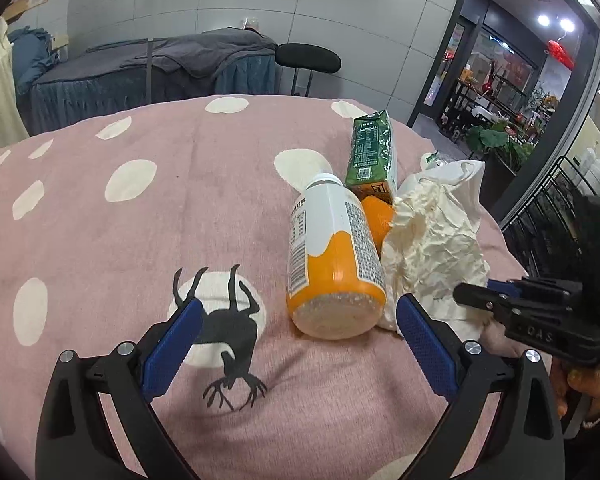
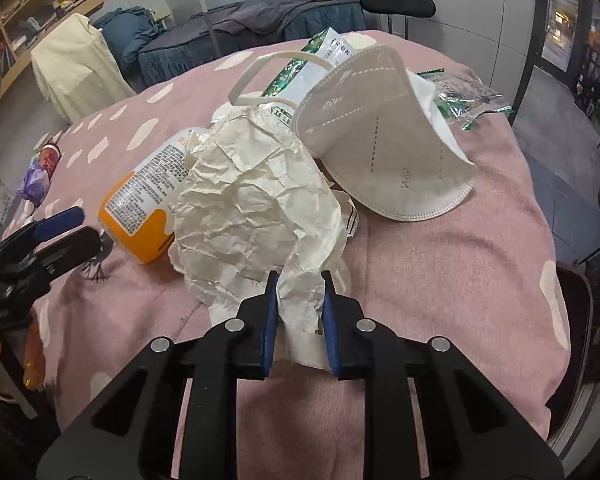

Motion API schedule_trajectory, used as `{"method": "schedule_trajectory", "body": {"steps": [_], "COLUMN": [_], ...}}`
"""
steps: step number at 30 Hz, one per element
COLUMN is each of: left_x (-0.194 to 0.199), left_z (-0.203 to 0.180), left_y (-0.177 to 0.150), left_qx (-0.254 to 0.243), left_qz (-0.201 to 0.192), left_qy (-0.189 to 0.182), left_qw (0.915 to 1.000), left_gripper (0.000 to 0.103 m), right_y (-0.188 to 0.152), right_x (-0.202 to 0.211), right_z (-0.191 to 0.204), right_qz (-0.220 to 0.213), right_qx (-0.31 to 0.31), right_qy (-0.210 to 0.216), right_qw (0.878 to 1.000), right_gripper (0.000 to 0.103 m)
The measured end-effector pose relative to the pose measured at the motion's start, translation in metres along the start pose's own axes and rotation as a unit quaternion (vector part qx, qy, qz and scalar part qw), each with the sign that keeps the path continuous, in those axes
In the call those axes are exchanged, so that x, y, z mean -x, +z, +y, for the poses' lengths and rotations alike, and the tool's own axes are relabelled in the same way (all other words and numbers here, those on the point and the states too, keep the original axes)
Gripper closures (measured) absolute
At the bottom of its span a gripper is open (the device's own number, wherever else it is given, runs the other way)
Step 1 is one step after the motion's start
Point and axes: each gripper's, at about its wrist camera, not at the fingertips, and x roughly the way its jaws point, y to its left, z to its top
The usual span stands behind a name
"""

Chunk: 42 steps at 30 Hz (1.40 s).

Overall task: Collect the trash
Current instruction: 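Grasp the crumpled paper with the right gripper while the left grasps the white bottle, then carry paper and bottle over the bin and open both grippers to drop them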

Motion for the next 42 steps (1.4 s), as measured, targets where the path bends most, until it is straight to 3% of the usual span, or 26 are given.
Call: {"method": "schedule_trajectory", "body": {"steps": [7, 10, 14, 17, 18, 19, 20, 26, 32, 37, 42], "left_x": [-0.036, -0.057, -0.078, -0.081, -0.08, -0.078, -0.077, -0.048, 0.007, 0.039, 0.048], "left_z": [-0.007, -0.01, -0.012, -0.016, -0.018, -0.018, -0.019, -0.006, -0.008, -0.049, -0.108], "left_y": [0.035, 0.043, 0.048, 0.046, 0.045, 0.042, 0.042, 0.028, 0.005, -0.006, -0.01], "left_qx": [-0.012, -0.022, -0.032, -0.043, -0.049, -0.049, -0.046, -0.019, -0.01, -0.042, -0.084], "left_qz": [0.048, 0.073, 0.109, 0.117, 0.115, 0.113, 0.111, 0.061, -0.004, -0.046, -0.063], "left_qy": [-0.029, -0.01, 0.001, 0.008, 0.012, 0.013, 0.014, 0.025, 0.027, 0.008, -0.042], "left_qw": [0.9983, 0.9971, 0.9935, 0.9922, 0.9921, 0.9923, 0.9927, 0.9977, 0.9996, 0.998, 0.9935], "left_gripper": [0.008, 0.011, 0.023, 0.026, 0.03, 0.04, 0.042, 0.043, 0.043, 0.043, 0.042], "right_y": [-0.023, -0.033, -0.044, -0.049, -0.05, -0.05, -0.052, -0.067, -0.087, -0.105, -0.125], "right_x": [0.047, 0.062, 0.072, 0.073, 0.074, 0.073, 0.074, 0.086, 0.098, 0.123, 0.141], "right_z": [-0.003, -0.008, -0.012, -0.018, -0.02, -0.022, -0.025, -0.045, -0.073, -0.108, -0.159], "right_qz": [-0.046, -0.059, -0.07, -0.074, -0.075, -0.077, -0.081, -0.11, -0.148, -0.197, -0.218], "right_qx": [-0.002, -0.017, -0.025, -0.036, -0.039, -0.043, -0.049, -0.076, -0.112, -0.16, -0.22], "right_qy": [-0.001, 0.009, 0.007, 0.012, 0.012, 0.013, 0.016, 0.028, 0.029, 0.013, -0.032], "right_qw": [0.999, 0.998, 0.997, 0.997, 0.996, 0.996, 0.995, 0.991, 0.982, 0.967, 0.95], "right_gripper": [0.082, 0.082, 0.082, 0.082, 0.082, 0.082, 0.082, 0.082, 0.082, 0.082, 0.082]}}
